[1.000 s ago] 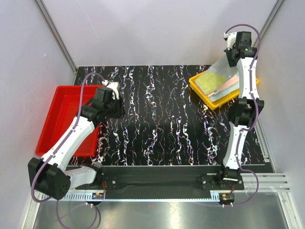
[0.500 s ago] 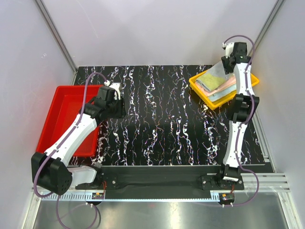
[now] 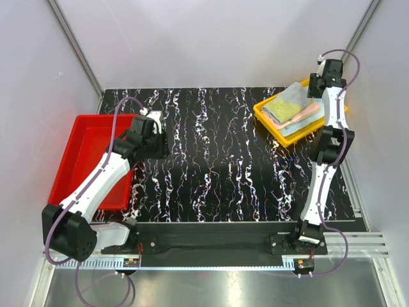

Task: Fold and stack the towels
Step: Neatly place the folded towel into the bin

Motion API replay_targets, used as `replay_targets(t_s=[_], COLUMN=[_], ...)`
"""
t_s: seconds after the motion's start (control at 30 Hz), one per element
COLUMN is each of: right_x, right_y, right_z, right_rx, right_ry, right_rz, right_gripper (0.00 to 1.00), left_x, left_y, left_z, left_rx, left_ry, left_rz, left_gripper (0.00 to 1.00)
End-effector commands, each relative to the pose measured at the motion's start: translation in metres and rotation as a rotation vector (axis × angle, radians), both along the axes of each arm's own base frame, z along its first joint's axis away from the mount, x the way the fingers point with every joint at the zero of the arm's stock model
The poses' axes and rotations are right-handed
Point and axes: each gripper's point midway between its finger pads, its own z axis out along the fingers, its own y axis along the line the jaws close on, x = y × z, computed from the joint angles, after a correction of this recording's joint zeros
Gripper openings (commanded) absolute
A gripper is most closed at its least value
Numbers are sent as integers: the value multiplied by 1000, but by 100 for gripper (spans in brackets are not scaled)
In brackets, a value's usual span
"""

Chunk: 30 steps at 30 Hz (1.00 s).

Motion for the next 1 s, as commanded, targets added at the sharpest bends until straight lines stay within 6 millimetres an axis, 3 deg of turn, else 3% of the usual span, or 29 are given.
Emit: replay_targets(t_s=[0.0,0.1,0.3,0.43,0.5,0.53,0.57,0.67,0.7,0.73,0.8,0.83,0.9,0.93,0.97], right_x=[3,8,13,-1,-13,-29,-39,-84,-109,-122,-148,-173,-215,-231,-245], right_y=[2,4,4,18,26,33,37,68,91,108,136,161,189,207,218], right_z=[53,54,44,57,70,83,91,122,134,143,154,166,178,181,186], right_rx=[321,546,629,663,660,656,652,674,685,698,709,727,767,798,822], right_ry=[-193,-253,-275,-258,-255,-253,-253,-269,-270,-275,-272,-271,-262,-246,-251], right_rz=[-146,-160,-200,-182,-168,-167,-169,-141,-102,-60,-11,37,76,130,171], right_gripper=[54,54,53,55,65,71,99,100,100,100,100,100,100,100,100], left_x=[11,11,9,8,6,4,4,0,-5,-7,-13,-18,-24,-28,-32], left_y=[-6,-8,-9,-16,-20,-23,-22,-24,-22,-21,-18,-15,-12,-10,-8], left_z=[26,28,30,41,57,63,70,103,116,124,140,151,159,164,164], left_rx=[-39,-49,-56,-93,-130,-150,-158,-204,-217,-225,-239,-244,-245,-247,-243], left_ry=[-81,-84,-88,-119,-170,-189,-212,-315,-358,-381,-426,-460,-482,-497,-494], left_rz=[-19,-29,-44,-67,-85,-102,-99,-114,-114,-113,-109,-104,-103,-101,-105], left_gripper=[47,48,48,48,48,48,48,50,51,52,64,68,92,99,99])
